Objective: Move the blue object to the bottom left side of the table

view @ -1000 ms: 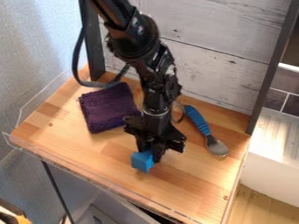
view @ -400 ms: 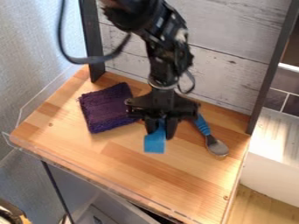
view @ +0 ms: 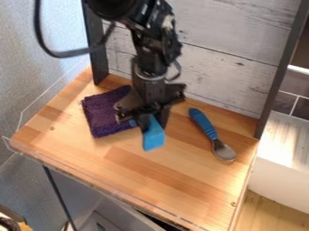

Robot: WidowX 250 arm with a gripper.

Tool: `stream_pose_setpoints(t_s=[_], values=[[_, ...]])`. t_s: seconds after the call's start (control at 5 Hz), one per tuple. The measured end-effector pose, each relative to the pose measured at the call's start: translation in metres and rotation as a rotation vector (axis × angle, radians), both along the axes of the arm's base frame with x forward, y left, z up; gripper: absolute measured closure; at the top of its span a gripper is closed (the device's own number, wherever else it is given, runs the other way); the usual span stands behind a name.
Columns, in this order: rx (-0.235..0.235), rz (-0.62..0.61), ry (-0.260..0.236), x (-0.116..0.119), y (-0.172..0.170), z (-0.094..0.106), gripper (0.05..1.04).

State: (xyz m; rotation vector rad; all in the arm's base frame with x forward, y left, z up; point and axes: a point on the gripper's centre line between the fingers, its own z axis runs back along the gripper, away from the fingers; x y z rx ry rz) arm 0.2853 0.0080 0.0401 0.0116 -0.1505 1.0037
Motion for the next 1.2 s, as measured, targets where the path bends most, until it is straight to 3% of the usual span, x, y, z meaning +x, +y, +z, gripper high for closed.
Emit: stream_pose_setpoints(t_s=[0.2,0.6,0.8,1.2], values=[[0.004,0.187,-0.027,-0.014,0.035,0.006,0.790],[0.019,0.363,-0.027,-0.032,0.099,-0.003,0.790],[0.029,0.419,-0.028,-0.029,0.120,-0.005,0.790],[0.053,0.508,0.015,-0.028,0.161,-0.025,0.790]])
